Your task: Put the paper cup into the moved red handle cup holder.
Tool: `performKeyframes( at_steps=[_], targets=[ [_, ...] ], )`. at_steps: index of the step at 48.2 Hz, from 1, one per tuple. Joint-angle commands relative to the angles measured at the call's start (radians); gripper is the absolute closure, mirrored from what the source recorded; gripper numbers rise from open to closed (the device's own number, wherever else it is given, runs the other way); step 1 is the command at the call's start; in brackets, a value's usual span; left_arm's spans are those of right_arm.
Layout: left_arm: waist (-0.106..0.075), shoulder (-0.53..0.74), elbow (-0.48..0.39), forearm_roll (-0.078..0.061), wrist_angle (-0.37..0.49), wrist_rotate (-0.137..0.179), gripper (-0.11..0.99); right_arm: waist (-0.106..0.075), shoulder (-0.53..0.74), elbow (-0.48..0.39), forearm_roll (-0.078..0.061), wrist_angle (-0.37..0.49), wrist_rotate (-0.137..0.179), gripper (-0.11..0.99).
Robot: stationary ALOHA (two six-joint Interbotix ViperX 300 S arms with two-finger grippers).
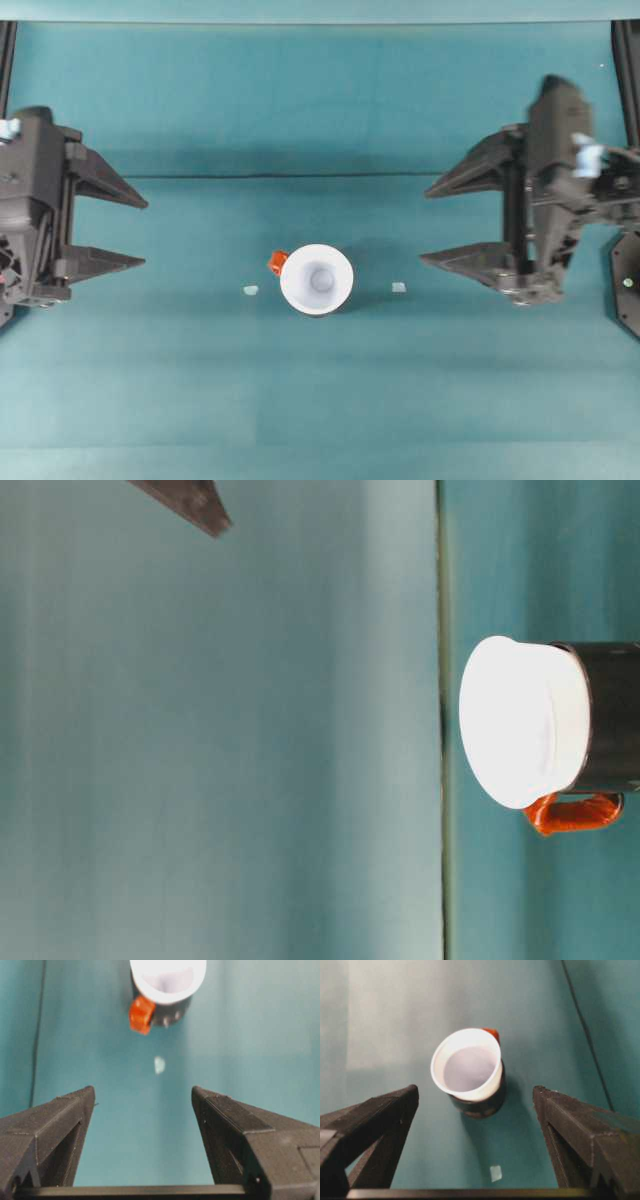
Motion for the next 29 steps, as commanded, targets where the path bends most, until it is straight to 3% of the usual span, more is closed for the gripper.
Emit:
performKeyframes(
  at_steps=[1, 29],
  targets=[
    [-0.002, -0.011, -0.009, 0.003, -0.023, 0.0, 0.05, 0.003, -0.075, -0.005, -0.002, -0.012, -0.012, 0.07],
    [-0.002, -0.02, -0.006, 0.002, -0.048, 0.003, 0.05, 0.003, -0.077, 0.005, 0.0, -0.012, -0.009, 0.07]
  ],
)
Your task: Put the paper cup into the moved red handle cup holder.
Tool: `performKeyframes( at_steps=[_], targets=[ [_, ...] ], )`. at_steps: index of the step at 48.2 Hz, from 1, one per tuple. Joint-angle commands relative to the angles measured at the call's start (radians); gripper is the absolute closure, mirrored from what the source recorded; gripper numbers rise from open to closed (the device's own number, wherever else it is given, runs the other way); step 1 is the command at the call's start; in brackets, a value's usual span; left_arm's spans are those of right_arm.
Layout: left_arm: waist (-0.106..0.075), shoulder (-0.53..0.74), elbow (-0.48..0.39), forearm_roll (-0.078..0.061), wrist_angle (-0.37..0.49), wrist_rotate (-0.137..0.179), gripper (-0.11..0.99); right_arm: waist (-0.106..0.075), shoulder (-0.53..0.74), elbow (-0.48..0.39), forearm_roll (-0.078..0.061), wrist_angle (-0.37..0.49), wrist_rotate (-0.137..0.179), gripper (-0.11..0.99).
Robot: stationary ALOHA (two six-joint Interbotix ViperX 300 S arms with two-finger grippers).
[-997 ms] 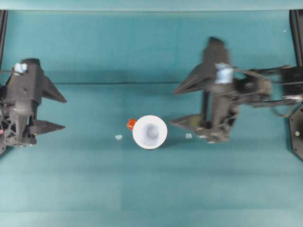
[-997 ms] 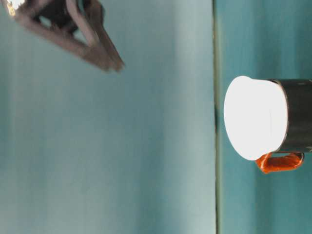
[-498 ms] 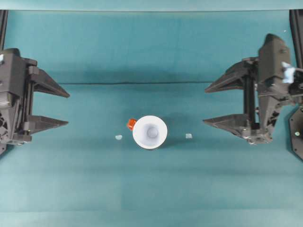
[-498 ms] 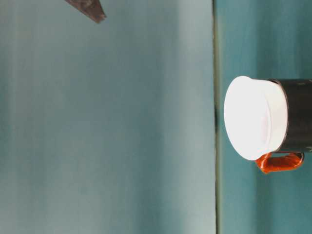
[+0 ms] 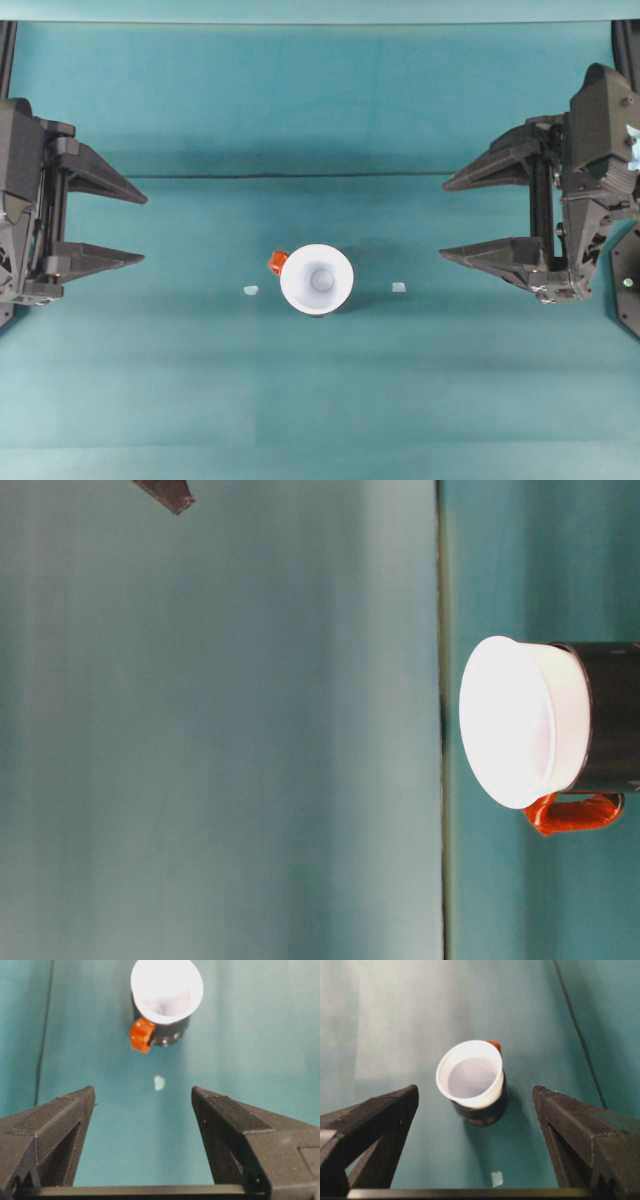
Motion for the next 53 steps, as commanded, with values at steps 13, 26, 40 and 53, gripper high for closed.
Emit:
performKeyframes(
  at_steps=[13, 26, 40, 53],
  targets=[
    [-0.002, 0.0, -0.017, 0.002, -0.009, 0.003, 0.05, 0.003, -0.015, -0.003, -0.002, -0.009, -0.006, 0.08],
    [-0.003, 0.0, -0.014, 0.002, -0.009, 0.003, 0.05, 0.003, -0.015, 0.002, -0.003, -0.043, -0.005, 0.08],
    [-0.003, 0.0, -0.014, 0.002, -0.009, 0.002, 0.05, 0.003, -0.015, 0.014, 0.0, -0.064, -0.003, 0.08],
    [-0.003, -0.002, -0.017, 0.002, -0.011, 0.0, 0.05, 0.003, -0.014, 0.014, -0.002, -0.064, -0.002, 0.08]
  ],
)
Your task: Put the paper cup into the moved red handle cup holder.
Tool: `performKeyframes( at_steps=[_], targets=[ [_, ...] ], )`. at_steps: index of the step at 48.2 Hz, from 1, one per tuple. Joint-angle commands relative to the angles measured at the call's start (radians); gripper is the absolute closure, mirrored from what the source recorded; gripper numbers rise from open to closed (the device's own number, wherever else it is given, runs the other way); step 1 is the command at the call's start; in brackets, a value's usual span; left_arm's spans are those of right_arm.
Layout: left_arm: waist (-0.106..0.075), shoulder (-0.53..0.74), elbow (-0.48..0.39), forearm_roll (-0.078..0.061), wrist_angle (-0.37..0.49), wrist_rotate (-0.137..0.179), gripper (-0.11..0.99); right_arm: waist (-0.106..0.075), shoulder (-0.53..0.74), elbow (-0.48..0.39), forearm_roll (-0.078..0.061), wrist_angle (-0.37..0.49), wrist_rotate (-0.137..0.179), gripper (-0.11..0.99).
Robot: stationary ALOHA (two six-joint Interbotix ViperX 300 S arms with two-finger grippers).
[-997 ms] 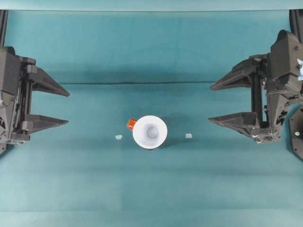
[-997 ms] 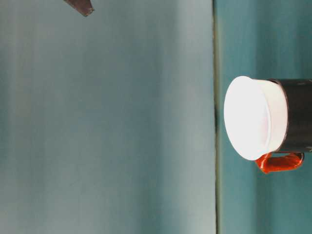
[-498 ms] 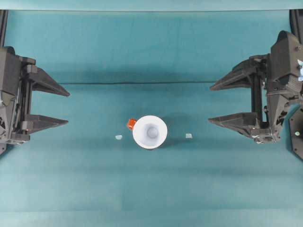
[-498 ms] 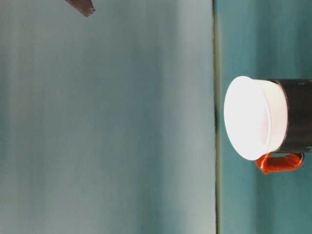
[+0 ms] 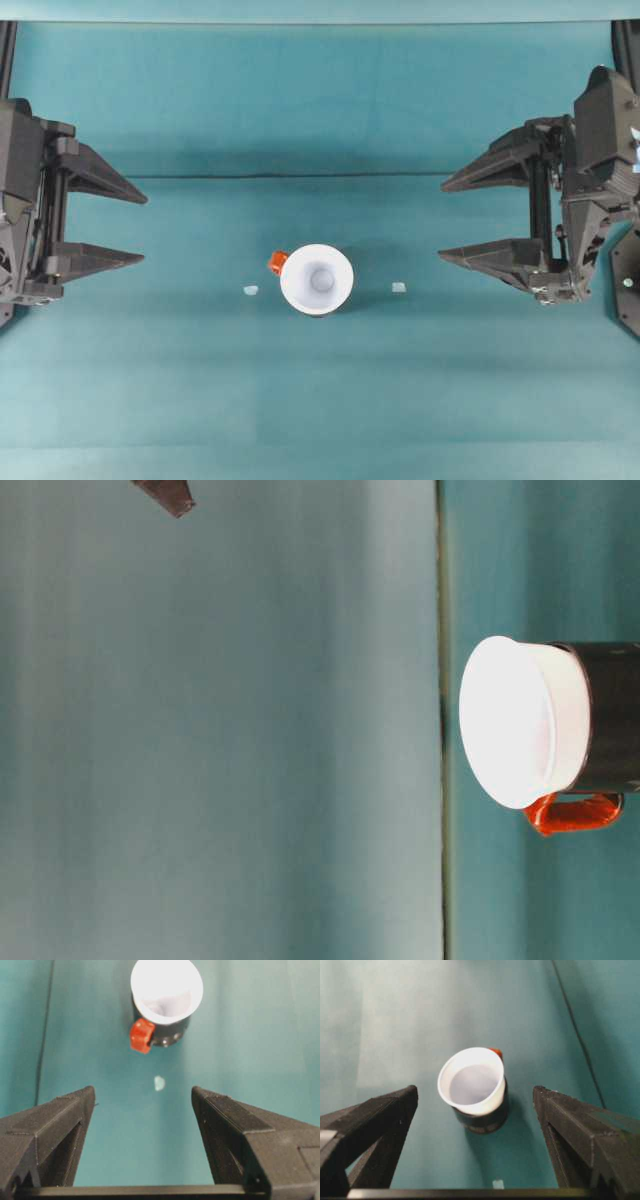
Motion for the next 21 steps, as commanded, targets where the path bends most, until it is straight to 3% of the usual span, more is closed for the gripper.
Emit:
performKeyframes(
  at_steps=[1, 21],
  targets=[
    [-0.002, -0.002, -0.017, 0.0, -0.008, -0.002, 0.05, 0.003, -0.012, -0.009, 0.002, -0.009, -0.005, 0.08],
    [-0.002, -0.002, -0.014, 0.002, -0.008, -0.003, 0.05, 0.003, -0.012, -0.009, 0.002, -0.005, -0.003, 0.08]
  ],
)
